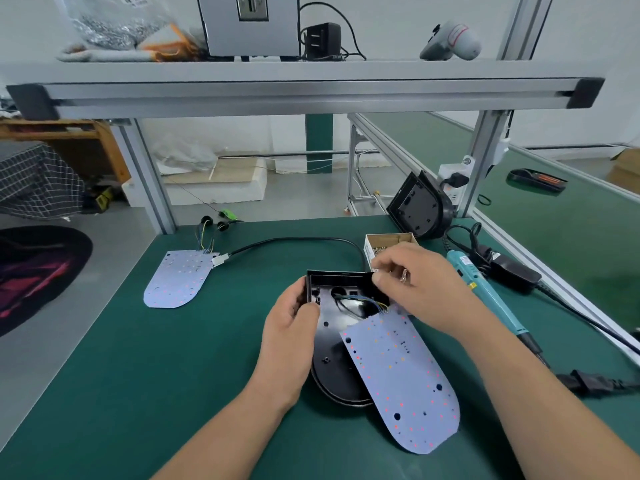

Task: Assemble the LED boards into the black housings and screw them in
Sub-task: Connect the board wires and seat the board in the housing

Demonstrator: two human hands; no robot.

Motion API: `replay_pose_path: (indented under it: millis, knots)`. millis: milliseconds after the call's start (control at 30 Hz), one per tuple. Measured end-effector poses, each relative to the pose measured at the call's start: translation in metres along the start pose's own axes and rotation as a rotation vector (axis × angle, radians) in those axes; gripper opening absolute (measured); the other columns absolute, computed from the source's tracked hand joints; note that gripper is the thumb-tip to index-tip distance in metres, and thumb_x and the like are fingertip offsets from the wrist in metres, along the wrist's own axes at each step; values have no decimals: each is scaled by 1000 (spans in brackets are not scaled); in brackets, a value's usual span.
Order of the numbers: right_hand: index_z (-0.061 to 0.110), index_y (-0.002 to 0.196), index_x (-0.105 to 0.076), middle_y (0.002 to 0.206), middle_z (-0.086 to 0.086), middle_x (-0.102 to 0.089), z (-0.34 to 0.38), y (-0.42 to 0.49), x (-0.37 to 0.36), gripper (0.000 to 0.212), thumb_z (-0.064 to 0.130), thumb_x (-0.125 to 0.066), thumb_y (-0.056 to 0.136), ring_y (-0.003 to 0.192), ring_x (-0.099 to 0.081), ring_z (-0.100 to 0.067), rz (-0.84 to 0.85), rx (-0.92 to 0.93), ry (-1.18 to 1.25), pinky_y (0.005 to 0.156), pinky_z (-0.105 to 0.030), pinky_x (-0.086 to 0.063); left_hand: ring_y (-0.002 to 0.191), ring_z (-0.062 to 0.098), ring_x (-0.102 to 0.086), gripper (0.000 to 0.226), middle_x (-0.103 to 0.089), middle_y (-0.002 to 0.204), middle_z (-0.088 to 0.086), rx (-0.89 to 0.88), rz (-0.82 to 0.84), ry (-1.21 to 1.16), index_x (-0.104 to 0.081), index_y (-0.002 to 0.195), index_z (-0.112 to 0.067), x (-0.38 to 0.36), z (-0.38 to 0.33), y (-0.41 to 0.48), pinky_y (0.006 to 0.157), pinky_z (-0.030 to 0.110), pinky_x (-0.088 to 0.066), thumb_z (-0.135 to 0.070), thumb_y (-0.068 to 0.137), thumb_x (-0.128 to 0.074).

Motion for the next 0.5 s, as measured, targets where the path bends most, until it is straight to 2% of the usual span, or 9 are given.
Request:
replay_pose_path:
  millis: [67,100,167,200,267,300,433,500]
  knots:
    - [31,111,-73,104,32,-67,-11,0,2,20,19,-58,106,92,-64,4,-62,-57,114,78,-11,-46,74,11,-61,56,-77,98,-6,19,-18,-33,-75,123,-31,0,1,-1,67,21,-53,-2,89,-41]
    - [31,114,-72,107,29,-71,-16,2,1,25,16,-54,108,93,-65,4,-83,-94,176,78,-8,-46,72,14,-56,56,-74,92,-5,37,-26,-53,-75,123,-31,0,2,-1,64,25,-50,-4,88,-40]
    - [29,120,-70,115,17,-76,-26,4,-8,32,9,-48,110,91,-70,-3,-44,-189,282,81,-18,-55,77,22,-50,57,-71,91,3,70,-33,-88,-74,125,-31,0,5,-1,70,36,-46,-6,87,-40]
    - [27,124,-69,119,14,-76,-28,5,-17,37,4,-44,110,99,-73,-8,12,-233,328,90,-28,-58,79,24,-52,58,-73,94,5,76,-33,-100,-74,125,-31,0,5,-1,73,40,-47,-5,87,-39]
    - [24,128,-69,122,11,-77,-30,4,-33,44,-2,-39,110,115,-72,-14,96,-300,435,102,-42,-58,83,23,-63,57,-78,104,9,72,-37,-115,-75,122,-30,0,4,-2,75,40,-54,-3,88,-38]
    - [24,129,-69,121,11,-77,-29,4,-36,45,-3,-38,110,117,-71,-16,111,-317,483,102,-45,-58,86,20,-67,56,-79,107,10,69,-43,-120,-76,119,-29,0,2,-2,75,38,-58,-2,89,-38]
    - [24,140,-62,125,16,-75,-25,4,-39,44,-1,-40,111,113,-73,-13,164,-327,555,97,-43,-61,98,20,-75,51,-80,112,4,80,-84,-112,-76,120,-31,3,3,-4,79,30,-62,-4,94,-40]
    - [23,145,-59,130,15,-73,-26,1,-47,41,2,-48,111,118,-72,-12,211,-365,644,102,-40,-59,101,21,-76,49,-80,113,2,81,-95,-113,-76,119,-32,4,4,-5,80,30,-62,-5,96,-42]
Point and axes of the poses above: each hand's wrist, its own y-axis towards the middle knuckle, its own x-axis out of the back of the hand, z = x × y, the point moved 9 cm from there along y, towards the middle knuckle
